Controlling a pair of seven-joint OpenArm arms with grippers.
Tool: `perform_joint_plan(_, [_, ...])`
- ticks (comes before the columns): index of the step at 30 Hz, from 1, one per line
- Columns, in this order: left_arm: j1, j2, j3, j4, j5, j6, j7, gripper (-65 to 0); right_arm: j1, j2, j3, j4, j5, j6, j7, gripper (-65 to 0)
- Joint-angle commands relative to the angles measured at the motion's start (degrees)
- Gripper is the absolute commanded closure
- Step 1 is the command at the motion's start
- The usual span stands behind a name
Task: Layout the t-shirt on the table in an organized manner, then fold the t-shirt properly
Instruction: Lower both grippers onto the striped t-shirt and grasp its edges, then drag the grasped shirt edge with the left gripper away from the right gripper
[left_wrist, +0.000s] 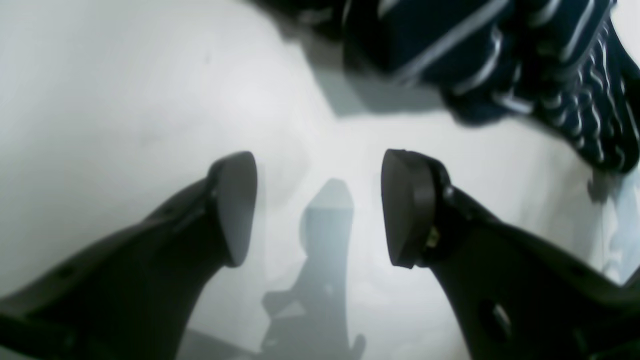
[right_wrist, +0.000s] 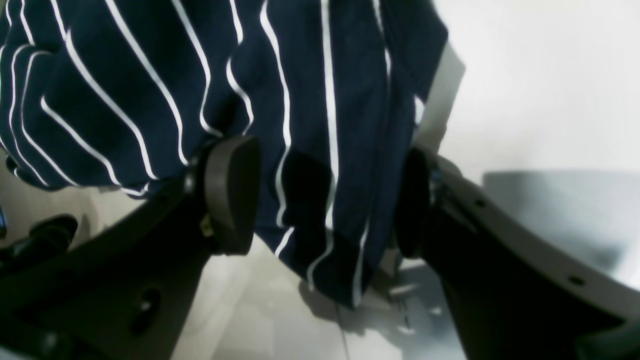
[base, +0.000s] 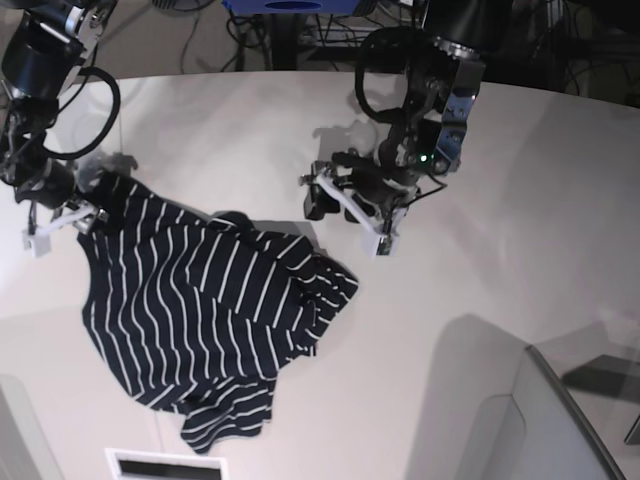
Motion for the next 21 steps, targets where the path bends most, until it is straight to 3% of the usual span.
perform_joint_plan(1, [-1.53, 0.88, 0.2, 0.17, -0.39, -0.27, -0.86, -38.3, 0.7, 0.8, 0.16, 0.7, 0.58, 0.5, 0.43, -37.2])
perform_joint_plan(9, [-6.46, 4.66, 0.29, -1.59, -0.39, -0.27, -0.95, -38.2, 0.7, 0.8, 0.08, 0.7, 0.49, 0.5, 0.52, -37.2])
perform_joint_plan(16, [-11.55, 6.59, -0.06, -12.32, -0.31, -0.36, -1.13, -38.2, 0.7, 0.89, -0.01, 0.7, 0.49, 0.5, 0.52, -37.2])
perform_joint_plan(21, [-11.91, 7.73, 0.29, -14.87, -0.39, -0.53, -7.11, -37.8, 0.7, 0.98, -0.01, 0.7, 0.49, 0.5, 0.61, -37.2])
